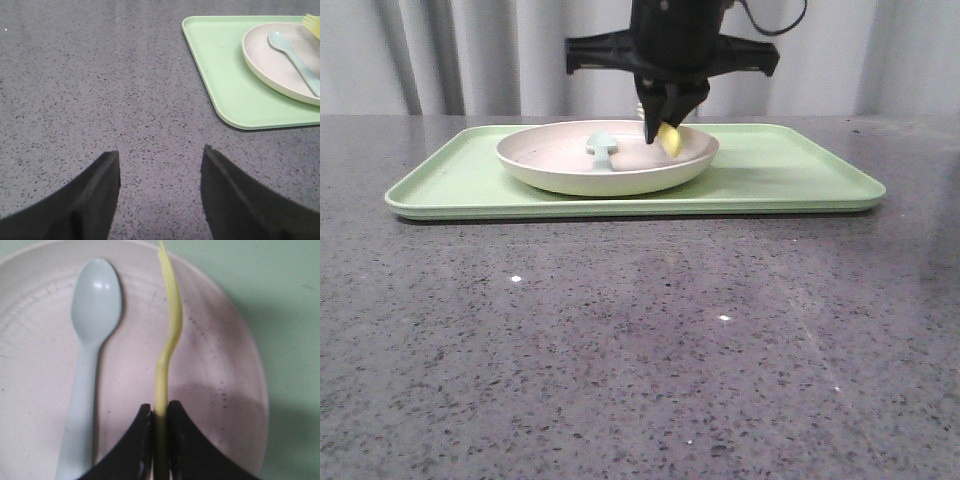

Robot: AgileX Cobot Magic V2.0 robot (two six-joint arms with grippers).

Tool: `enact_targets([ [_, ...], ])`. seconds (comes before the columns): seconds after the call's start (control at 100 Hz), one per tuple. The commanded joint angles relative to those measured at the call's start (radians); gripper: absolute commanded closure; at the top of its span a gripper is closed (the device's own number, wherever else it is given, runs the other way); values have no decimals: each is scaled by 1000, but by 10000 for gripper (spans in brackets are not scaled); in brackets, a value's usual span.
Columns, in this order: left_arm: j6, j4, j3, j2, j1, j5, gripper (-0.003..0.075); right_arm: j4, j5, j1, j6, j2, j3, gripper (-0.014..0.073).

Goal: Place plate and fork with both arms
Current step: 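Close the right gripper on the yellow fork and lift it, then move the fork with the right gripper beside the plate and lower it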

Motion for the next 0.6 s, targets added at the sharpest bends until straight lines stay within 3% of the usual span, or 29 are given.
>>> enact_targets([
  [0.0, -6, -27, -26, 2, 1, -68, 353, -32, -23, -18, -8, -107, -34, 622],
  [0.34, -6, -27, -26, 2, 1, -68, 353, -12, 11, -113, -67, -229, -16, 710],
  [0.59, -6, -27, -26, 2, 1, -68, 353, 40, -122, -202, -89, -345, 236, 708],
])
